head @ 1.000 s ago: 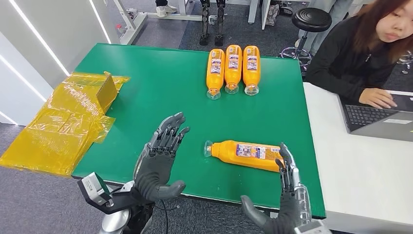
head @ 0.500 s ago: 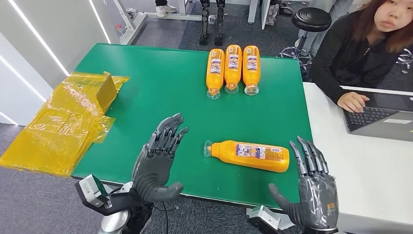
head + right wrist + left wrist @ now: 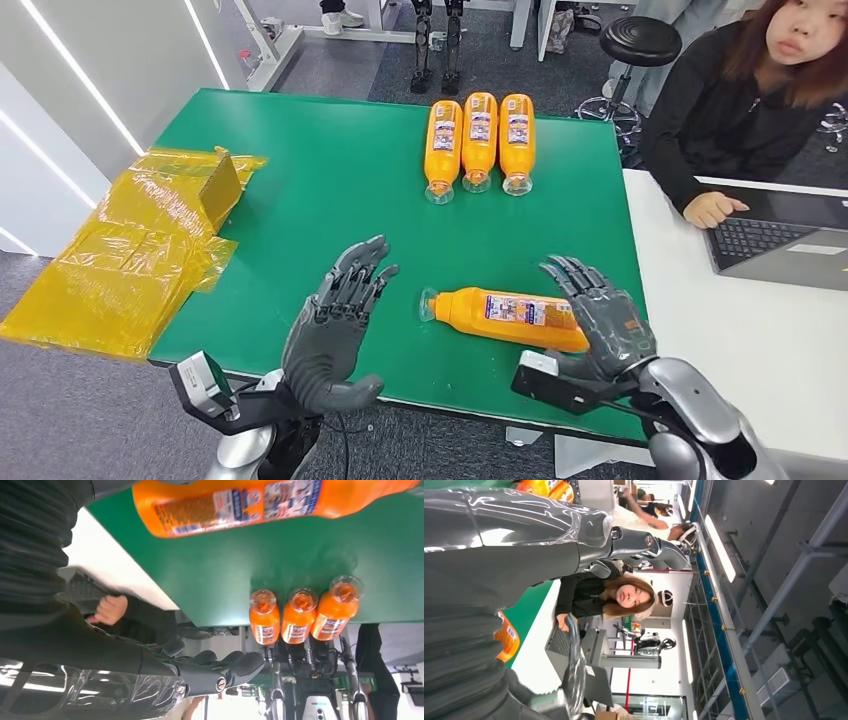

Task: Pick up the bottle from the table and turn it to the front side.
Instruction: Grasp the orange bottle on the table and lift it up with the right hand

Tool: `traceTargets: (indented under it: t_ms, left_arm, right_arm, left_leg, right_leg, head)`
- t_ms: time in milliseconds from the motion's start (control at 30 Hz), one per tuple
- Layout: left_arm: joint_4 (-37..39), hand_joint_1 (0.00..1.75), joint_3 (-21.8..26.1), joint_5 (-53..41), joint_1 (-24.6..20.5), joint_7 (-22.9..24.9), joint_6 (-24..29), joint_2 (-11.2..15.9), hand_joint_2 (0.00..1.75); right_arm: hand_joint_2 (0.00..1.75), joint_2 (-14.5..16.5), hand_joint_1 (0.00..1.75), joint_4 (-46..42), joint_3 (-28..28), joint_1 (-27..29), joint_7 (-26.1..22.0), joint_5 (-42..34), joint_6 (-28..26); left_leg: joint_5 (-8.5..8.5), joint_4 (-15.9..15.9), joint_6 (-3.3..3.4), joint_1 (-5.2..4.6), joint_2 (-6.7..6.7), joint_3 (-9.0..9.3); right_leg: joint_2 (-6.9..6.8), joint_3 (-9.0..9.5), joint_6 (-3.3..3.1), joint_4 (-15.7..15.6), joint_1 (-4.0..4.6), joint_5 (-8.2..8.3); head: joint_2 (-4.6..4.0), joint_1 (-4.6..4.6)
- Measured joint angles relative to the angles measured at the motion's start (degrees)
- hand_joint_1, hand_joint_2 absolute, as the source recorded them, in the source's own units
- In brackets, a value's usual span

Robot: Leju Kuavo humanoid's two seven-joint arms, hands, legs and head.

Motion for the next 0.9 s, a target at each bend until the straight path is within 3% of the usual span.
traceTargets:
  t_ms: [200,333,533,700,900]
  left_arm:
    - [1.46,0.0,-0.89,0.4,-0.58,0.09,-0.69,0.01,1.75]
    - [2.26,0.0,-1.32,0.57,-0.77,0.11,-0.79,0.02,1.75]
    - [3.56,0.0,-1.9,1.35,-1.62,0.21,-1.47,0.03,1.75]
    - [4.77,0.0,-2.66,1.95,-2.86,0.38,-1.95,-0.03,1.75]
    - [5.45,0.0,-3.09,2.32,-3.77,1.0,-2.07,-0.28,1.75]
  right_arm:
    - [1.75,-4.69,0.0,8.78,9.35,-18.42,-0.44,-10.4,8.45]
    - [1.75,-7.31,0.0,11.47,14.8,-26.15,-0.31,-14.18,10.81]
    - [1.75,-10.49,0.0,12.78,21.75,-32.25,2.28,-23.22,14.57]
    - [1.75,-12.68,0.0,13.6,26.8,-34.12,3.47,-30.75,17.21]
    - [1.75,-13.59,0.0,15.66,31.64,-34.73,3.9,-33.31,17.19]
  left_leg:
    - [0.14,0.04,0.11,-0.04,-0.02,-0.05]
    - [0.15,0.04,0.1,-0.03,-0.09,-0.07]
    - [0.15,0.04,0.11,-0.03,-0.12,-0.08]
    - [0.15,0.05,0.11,-0.04,-0.14,-0.08]
    - [0.15,0.05,0.11,-0.03,-0.14,-0.08]
  right_leg:
    - [-0.04,-0.09,0.02,0.0,-0.03,0.12]
    - [-0.1,-0.09,0.02,0.0,-0.02,0.12]
    - [-0.13,-0.09,0.03,-0.02,-0.02,0.11]
    - [-0.12,-0.09,0.03,-0.02,-0.03,0.12]
    - [-0.12,-0.08,0.03,-0.02,-0.02,0.12]
  head:
    - [0.0,-0.01]
    - [0.0,-0.02]
    - [0.0,-0.01]
    - [0.0,-0.01]
    - [0.0,-0.02]
